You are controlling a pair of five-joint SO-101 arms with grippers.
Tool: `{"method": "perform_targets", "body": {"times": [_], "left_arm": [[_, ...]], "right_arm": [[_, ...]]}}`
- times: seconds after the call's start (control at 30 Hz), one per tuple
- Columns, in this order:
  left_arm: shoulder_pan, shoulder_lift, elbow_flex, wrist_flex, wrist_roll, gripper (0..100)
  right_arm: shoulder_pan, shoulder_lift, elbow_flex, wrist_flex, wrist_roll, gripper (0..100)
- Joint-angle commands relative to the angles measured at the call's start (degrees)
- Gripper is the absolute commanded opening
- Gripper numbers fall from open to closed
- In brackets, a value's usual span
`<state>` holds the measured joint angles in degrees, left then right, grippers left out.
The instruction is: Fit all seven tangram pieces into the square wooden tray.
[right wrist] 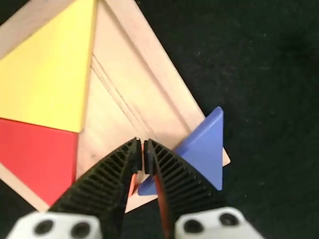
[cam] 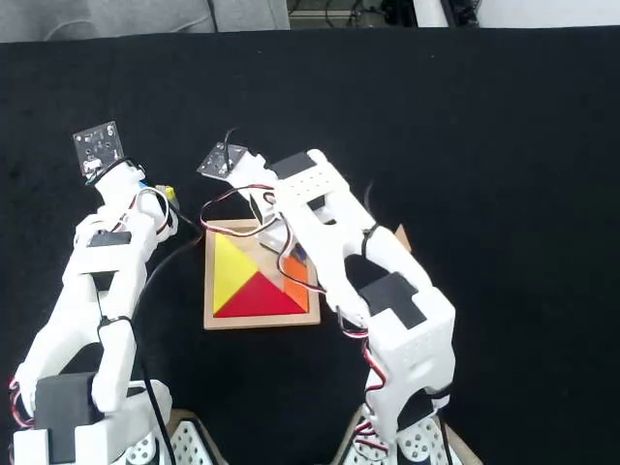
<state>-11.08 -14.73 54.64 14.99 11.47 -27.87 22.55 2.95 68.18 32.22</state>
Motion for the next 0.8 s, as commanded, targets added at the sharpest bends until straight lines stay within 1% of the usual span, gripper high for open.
{"method": "perform_targets", "body": {"times": [0.0,0.1,0.23,0.37,0.43,0.77], "left_arm": [[0.5,-2.0,-2.2,-0.9,0.4,16],[0.5,-2.0,-2.3,-0.9,0.4,16],[0.5,-2.0,-2.3,-0.9,0.4,16],[0.5,-2.0,-2.3,-0.9,0.4,16],[0.5,-2.0,-2.3,-0.9,0.4,16],[0.5,-2.0,-2.3,-0.9,0.4,16]], "right_arm": [[-0.5,-0.9,-2.7,0.6,0.6,1.6],[0.1,-3.8,-4.3,0.6,0.6,1.2],[4.4,-7.4,-5.0,-2.5,0.2,1.2],[9.1,-4.1,-4.9,-9.1,-4.7,1.2],[10.6,-1.5,-6.7,-10.5,-5.0,1.1],[10.7,10.8,-19.8,-3.8,-5.0,1.1]]}}
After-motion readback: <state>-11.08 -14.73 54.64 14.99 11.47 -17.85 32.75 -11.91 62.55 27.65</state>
